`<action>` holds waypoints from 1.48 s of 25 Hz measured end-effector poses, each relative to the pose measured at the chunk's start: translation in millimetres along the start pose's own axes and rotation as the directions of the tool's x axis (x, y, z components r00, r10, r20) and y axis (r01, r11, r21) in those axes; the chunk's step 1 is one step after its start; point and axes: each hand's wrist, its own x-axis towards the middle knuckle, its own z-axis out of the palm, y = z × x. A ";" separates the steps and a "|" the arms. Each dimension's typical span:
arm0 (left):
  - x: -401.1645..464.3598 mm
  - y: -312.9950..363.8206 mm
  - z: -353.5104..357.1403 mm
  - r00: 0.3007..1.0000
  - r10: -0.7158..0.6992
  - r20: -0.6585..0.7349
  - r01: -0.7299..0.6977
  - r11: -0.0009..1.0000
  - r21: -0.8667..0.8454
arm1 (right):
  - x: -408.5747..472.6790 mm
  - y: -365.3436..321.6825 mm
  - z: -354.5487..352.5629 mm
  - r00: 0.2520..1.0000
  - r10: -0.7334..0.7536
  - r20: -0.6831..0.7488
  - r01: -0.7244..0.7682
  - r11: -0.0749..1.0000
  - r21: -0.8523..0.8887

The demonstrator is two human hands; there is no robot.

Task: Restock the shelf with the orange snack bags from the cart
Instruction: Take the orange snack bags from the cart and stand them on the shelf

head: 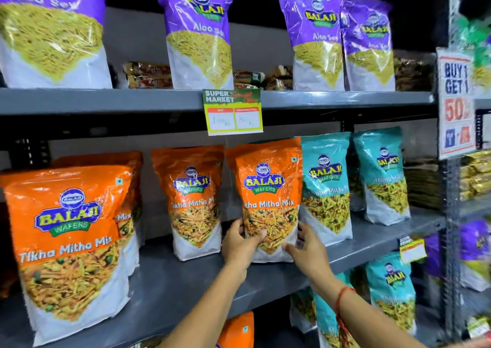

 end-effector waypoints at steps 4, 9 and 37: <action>-14.4 2.4 -17.9 0.998 0.037 -0.054 -0.036 0.999 0.021 | -10.1 -9.7 11.4 0.998 0.000 0.057 -0.002 1.000 0.031; -44.5 4.6 -69.0 0.967 0.063 -0.246 -0.026 0.988 0.151 | -33.8 -38.2 43.0 0.978 -0.075 0.195 0.048 0.989 0.138; -73.6 -5.5 -123.7 0.927 0.104 -0.360 -0.042 0.983 0.178 | -68.0 -65.3 85.7 0.917 -0.124 0.379 -0.024 0.931 0.363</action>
